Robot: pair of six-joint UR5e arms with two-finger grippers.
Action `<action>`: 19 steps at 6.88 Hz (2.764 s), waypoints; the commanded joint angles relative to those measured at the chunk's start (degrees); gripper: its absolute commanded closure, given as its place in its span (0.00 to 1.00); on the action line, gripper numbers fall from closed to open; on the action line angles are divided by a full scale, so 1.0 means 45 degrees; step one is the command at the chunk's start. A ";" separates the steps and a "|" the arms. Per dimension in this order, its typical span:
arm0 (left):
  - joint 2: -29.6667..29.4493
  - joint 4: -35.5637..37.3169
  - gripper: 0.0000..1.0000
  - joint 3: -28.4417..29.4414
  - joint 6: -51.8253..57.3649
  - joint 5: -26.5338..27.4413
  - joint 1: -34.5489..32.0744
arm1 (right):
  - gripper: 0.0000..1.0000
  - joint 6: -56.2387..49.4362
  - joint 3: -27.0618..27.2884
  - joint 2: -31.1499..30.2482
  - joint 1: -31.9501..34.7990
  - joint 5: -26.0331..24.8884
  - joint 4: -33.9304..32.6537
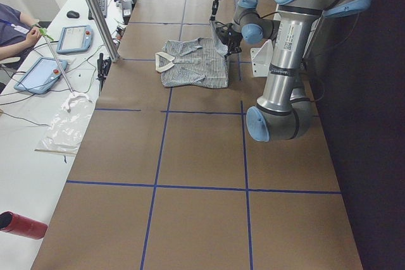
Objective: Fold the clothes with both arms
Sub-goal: 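Lift the hem and fold it toward the collar with both grippers, then release the hem near the collar and raise both grippers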
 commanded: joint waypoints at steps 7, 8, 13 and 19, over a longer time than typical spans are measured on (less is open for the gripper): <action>-0.2081 -0.7655 1.00 0.9385 0.1155 -0.0604 -0.3677 | 1.00 -0.0465 -0.8822 0.3985 0.1833 -0.0083 0.4491; -0.2081 -0.7676 1.00 0.9484 0.1155 -0.0585 -0.3697 | 1.00 -0.0446 -0.8922 0.4024 0.1951 -0.0083 0.4491; -0.2490 -0.7657 1.00 0.9524 0.1175 -0.0604 -0.3697 | 1.00 -0.0485 -0.8962 0.4376 0.1932 -0.0083 0.4491; -0.2568 -0.7637 0.00 0.9427 0.1566 -0.0662 -0.3697 | 0.00 -0.0329 -0.8575 0.3929 0.1912 0.0808 0.4725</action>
